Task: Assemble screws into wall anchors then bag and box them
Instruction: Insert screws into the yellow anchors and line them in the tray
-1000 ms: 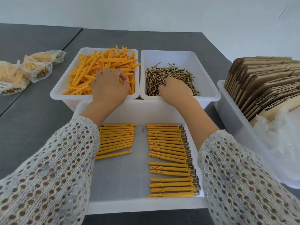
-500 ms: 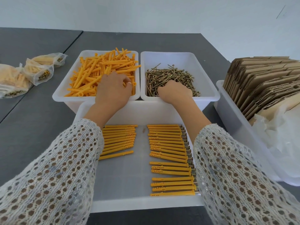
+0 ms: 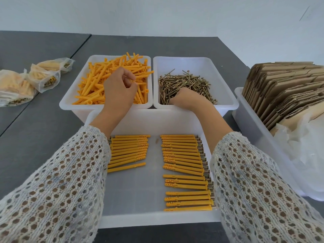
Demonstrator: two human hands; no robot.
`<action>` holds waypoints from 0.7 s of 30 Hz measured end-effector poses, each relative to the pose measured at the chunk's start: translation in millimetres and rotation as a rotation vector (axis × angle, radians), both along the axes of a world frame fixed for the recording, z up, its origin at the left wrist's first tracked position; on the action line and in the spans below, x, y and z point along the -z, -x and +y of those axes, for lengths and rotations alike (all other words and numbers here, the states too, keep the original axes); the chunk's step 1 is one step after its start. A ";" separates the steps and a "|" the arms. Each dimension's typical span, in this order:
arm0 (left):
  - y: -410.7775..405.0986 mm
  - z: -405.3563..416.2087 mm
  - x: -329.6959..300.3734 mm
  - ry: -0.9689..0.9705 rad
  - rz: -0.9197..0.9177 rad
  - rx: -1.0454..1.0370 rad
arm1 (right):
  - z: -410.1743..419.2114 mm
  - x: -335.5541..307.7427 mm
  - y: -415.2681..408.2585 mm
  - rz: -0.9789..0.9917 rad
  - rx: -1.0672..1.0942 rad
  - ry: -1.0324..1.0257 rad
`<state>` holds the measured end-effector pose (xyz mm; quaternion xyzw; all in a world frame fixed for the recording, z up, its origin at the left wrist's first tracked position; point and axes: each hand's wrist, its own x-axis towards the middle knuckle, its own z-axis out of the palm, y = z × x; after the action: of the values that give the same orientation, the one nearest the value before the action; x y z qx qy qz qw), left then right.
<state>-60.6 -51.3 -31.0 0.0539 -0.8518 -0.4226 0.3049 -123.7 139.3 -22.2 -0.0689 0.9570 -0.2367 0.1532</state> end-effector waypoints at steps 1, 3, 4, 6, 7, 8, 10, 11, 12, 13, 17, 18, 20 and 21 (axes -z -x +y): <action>0.0 0.2 -0.1 -0.012 -0.001 -0.002 | 0.4 -0.2 0.2 -0.005 -0.008 0.015; 0.5 0.2 -0.6 -0.049 0.006 -0.020 | 1.5 0.6 0.3 0.019 -0.007 0.030; 1.1 -0.2 -0.8 -0.068 0.008 -0.038 | 2.1 1.9 0.4 0.051 0.000 0.025; 2.6 -2.7 -1.4 -0.104 0.010 -0.073 | 2.9 5.6 -0.4 0.139 0.017 0.012; 3.3 -3.6 -1.2 -0.125 0.011 -0.085 | 3.4 8.0 -0.8 0.190 0.031 0.022; 4.0 -4.5 -1.0 -0.148 0.012 -0.095 | 3.7 10.5 -0.7 0.246 0.051 0.049; 5.8 -5.6 -0.7 -0.200 -0.004 -0.119 | 4.7 13.4 -0.9 0.372 0.107 0.142; 6.8 -6.2 -0.8 -0.226 -0.020 -0.131 | 4.8 13.0 -1.5 0.433 0.143 0.188; 7.7 -7.2 -1.0 -0.252 -0.035 -0.136 | 4.8 11.6 -1.6 0.484 0.180 0.230; 8.6 -8.5 -1.2 -0.276 -0.047 -0.136 | 4.5 9.4 -2.3 0.523 0.214 0.273; 11.0 -11.6 -1.8 -0.300 -0.058 -0.114 | -1.1 -3.9 -3.6 0.461 0.400 0.684; 11.1 -11.5 -1.6 -0.301 -0.053 -0.110 | -3.2 -7.8 -4.1 0.362 0.470 0.861; 10.6 -11.2 -1.1 -0.299 -0.043 -0.100 | -6.2 -14.6 -6.7 0.103 0.573 1.200; 10.1 -10.9 -0.8 -0.293 -0.038 -0.089 | -6.7 -16.7 -9.3 -0.020 0.589 1.349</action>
<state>-70.7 -62.3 -30.1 0.1436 -0.7833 -0.5274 0.2960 -114.4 132.7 -5.5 0.1138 0.5806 -0.8060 0.0163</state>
